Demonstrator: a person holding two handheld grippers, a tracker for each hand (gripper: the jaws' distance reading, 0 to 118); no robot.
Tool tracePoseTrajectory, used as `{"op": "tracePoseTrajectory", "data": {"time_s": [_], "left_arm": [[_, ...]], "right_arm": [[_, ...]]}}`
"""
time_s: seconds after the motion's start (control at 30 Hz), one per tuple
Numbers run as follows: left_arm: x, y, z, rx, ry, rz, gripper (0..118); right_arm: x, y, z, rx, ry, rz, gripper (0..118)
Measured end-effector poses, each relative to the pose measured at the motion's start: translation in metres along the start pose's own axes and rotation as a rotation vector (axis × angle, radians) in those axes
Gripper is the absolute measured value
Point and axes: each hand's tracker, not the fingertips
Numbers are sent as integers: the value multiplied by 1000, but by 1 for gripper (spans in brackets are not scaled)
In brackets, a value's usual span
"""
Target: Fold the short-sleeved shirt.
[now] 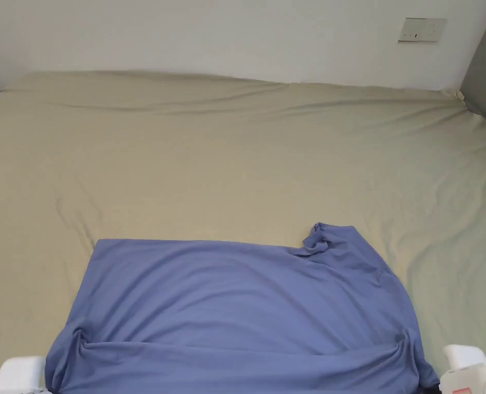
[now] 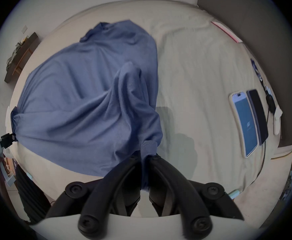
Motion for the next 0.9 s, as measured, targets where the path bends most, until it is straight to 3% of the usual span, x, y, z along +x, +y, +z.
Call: {"op": "tracePoseTrajectory", "data": {"time_s": [0.13, 0.17, 0.2, 0.23, 0.3, 0.33, 0.4, 0.43, 0.47, 0.63, 0.77, 0.83, 0.9], "left_arm": [[-5, 0, -6, 4, -27, 44, 9], [-5, 4, -5, -7, -30, 47, 9], [-5, 6, -4, -17, -32, 45, 9], [-5, 9, -3, -18, -33, 41, 19], [-2, 14, 5, -9, -27, 31, 32], [-1, 19, 10, 16, 16, 24, 40], [0, 31, 26, 82, 2, 32, 85], [0, 38, 36, 132, -9, 55, 100], [0, 47, 49, 188, -12, 75, 106], [19, 94, 127, 540, -40, 114, 107], [53, 115, 193, 829, -21, 57, 106], [70, 119, 212, 922, 15, 6, 96], [89, 123, 221, 988, 56, -48, 74]], "right_arm": [[7, -2, -21, 7, -10, -12, 13], [8, -1, -22, 15, -13, -26, 23], [8, 0, -20, 20, -20, -27, 40], [9, 2, -19, 25, -42, -14, 73], [10, 6, -15, 32, -202, 59, 88], [17, 10, -8, 59, -197, 57, 93], [26, 20, 18, 168, -154, 18, 100], [23, 24, 33, 221, -137, 4, 100], [21, 31, 51, 285, -127, 8, 100], [-23, 56, 150, 670, -141, 132, 100], [-75, 61, 209, 951, -156, 216, 100], [-97, 63, 222, 1009, -172, 242, 100], [-119, 62, 228, 1066, -159, 268, 95]]}}
